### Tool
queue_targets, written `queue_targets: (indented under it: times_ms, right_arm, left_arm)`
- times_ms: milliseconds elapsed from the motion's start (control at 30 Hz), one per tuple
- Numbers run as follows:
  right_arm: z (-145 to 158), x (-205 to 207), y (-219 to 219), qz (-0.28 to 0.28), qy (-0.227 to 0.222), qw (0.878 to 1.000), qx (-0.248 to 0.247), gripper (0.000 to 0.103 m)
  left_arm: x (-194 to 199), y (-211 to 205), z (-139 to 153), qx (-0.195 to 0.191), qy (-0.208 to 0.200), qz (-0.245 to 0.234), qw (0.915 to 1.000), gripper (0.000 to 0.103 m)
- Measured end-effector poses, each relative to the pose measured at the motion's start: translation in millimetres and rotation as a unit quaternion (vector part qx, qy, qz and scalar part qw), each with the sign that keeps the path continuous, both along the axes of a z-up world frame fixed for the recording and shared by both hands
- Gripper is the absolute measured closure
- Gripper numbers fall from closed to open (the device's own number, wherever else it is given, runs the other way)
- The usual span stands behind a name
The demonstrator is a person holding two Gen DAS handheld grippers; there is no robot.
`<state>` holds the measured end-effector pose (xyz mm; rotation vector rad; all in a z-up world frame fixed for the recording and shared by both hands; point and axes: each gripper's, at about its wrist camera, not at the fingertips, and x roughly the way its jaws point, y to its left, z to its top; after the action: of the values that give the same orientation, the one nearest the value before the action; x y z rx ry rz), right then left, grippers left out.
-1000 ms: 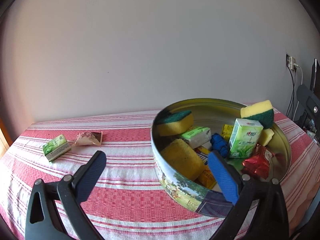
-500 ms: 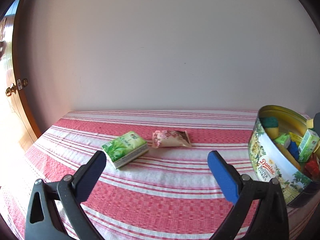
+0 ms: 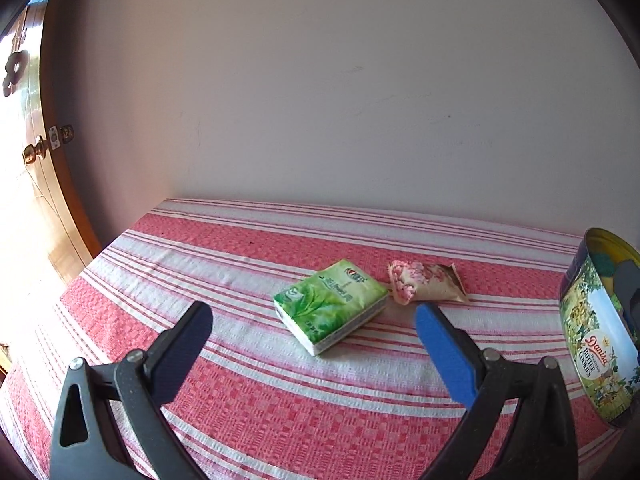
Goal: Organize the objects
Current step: 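Move both grippers away from the tin toward the green tissue pack and snack, then grasp the green tissue pack with the left gripper while the right grasps the pink snack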
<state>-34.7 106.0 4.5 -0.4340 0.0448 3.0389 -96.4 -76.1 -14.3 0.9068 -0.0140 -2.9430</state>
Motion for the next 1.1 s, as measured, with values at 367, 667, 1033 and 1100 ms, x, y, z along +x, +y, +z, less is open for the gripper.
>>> queue_targets:
  times_ms: [367, 667, 1033, 1100]
  right_arm:
    - [-9.1, -48.6, -24.3, 0.013, -0.059, 0.998, 0.003, 0.001]
    - [-15.6, -65.0, -27.5, 0.022, -0.096, 0.995, -0.006, 0.001]
    - [-27.3, -103.2, -42.8, 0.043, -0.155, 0.987, -0.029, 0.001]
    - [-29.3, -110.8, -51.7, 0.054, -0.168, 0.984, -0.026, 0.001]
  left_arm:
    - [-44.3, -13.8, -17.3, 0.010, -0.068, -0.017, 0.9975, 0.001]
    - [-89.4, -12.0, -33.5, 0.010, -0.127, -0.068, 0.9896, 0.001]
    - [-104.2, -46.1, -45.1, 0.034, -0.155, -0.027, 0.9870, 0.036]
    - [-105.6, -50.7, -44.6, 0.035, -0.153, -0.022, 0.9874, 0.045]
